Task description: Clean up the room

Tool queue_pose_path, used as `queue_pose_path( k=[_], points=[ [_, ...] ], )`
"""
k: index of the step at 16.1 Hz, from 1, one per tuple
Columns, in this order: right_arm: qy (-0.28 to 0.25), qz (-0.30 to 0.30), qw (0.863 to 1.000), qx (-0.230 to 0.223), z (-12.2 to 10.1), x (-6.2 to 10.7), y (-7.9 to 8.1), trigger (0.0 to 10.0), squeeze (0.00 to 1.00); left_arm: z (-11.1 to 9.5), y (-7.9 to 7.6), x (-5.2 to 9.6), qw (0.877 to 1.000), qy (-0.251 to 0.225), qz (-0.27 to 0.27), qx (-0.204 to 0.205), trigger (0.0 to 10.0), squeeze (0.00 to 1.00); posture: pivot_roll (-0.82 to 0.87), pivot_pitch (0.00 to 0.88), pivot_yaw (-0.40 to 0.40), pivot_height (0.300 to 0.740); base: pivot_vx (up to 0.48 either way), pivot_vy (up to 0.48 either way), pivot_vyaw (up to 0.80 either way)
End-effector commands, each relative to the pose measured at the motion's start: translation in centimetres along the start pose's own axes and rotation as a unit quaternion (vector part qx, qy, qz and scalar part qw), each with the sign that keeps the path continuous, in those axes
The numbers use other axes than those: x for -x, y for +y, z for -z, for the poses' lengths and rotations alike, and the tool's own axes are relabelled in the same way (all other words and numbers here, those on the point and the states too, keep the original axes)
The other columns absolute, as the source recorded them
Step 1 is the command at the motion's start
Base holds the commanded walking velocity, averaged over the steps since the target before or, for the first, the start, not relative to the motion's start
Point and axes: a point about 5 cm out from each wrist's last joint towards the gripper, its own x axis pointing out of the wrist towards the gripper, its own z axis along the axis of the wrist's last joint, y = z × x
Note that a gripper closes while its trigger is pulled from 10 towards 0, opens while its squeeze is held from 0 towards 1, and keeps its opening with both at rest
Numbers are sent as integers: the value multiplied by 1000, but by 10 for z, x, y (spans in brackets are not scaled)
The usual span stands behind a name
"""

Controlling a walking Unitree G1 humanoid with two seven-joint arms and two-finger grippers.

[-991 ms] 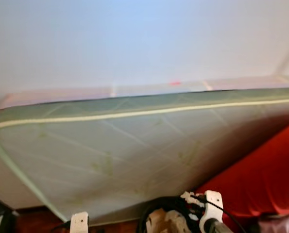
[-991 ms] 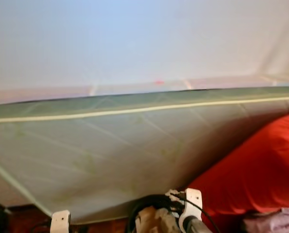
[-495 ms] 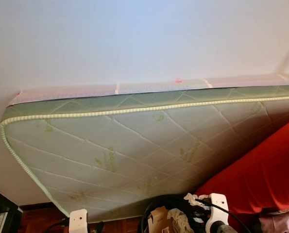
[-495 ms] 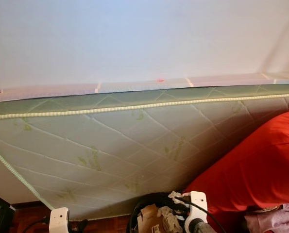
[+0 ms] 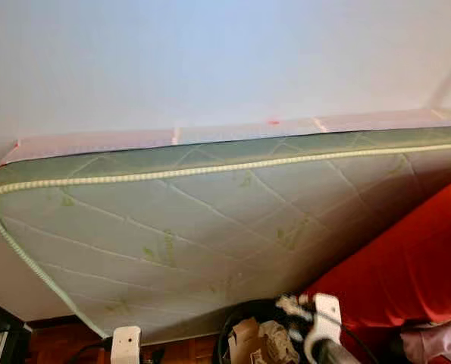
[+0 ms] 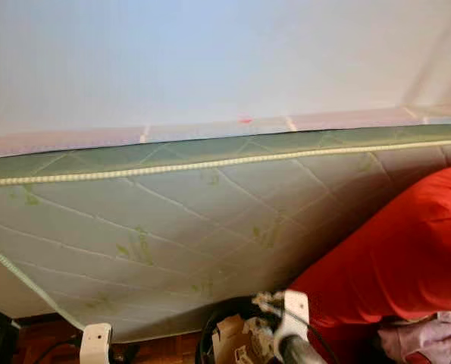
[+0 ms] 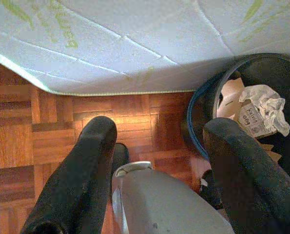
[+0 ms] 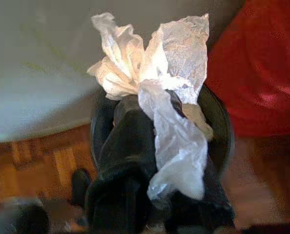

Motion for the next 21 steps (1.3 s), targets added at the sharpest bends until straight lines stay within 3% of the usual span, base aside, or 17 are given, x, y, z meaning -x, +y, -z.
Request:
queue_pose_path(
  k=[1,3,6,17,18,19,20,21],
  points=[
    [-5,16,999,-27,-3,0,-6,10000,0,6,2,3,1000,10,-1,-2,10000,0,139,65,-80,740,0,0,0],
    [-13,0,999,-48,-9,-2,-2,10000,0,6,2,3,1000,12,4,-5,10000,0,140,66,-75,740,0,0,0],
    [-1,-25,1000,-12,-7,-3,5,10000,0,7,3,3,1000,13,1,-5,10000,0,147,68,-74,740,0,0,0],
    [13,-15,999,26,-10,-3,2,10000,0,6,2,2,1000,16,6,-3,10000,0,147,59,-75,740,0,0,0],
    [15,-18,999,29,-10,-4,3,10000,200,6,2,2,1000,16,6,-3,10000,0,147,59,-76,740,0,0,0],
    [17,-19,999,32,-10,-4,3,10000,337,6,2,2,1000,16,6,-3,10000,0,146,55,-76,740,0,0,0],
    [26,-18,998,51,-9,-4,3,10000,557,5,2,2,1000,16,4,-6,10000,0,145,54,-76,740,0,0,0],
    [37,-27,997,59,-6,-3,4,10000,671,5,2,2,1000,15,2,-7,10000,0,145,54,-76,740,0,0,0]
  ],
)
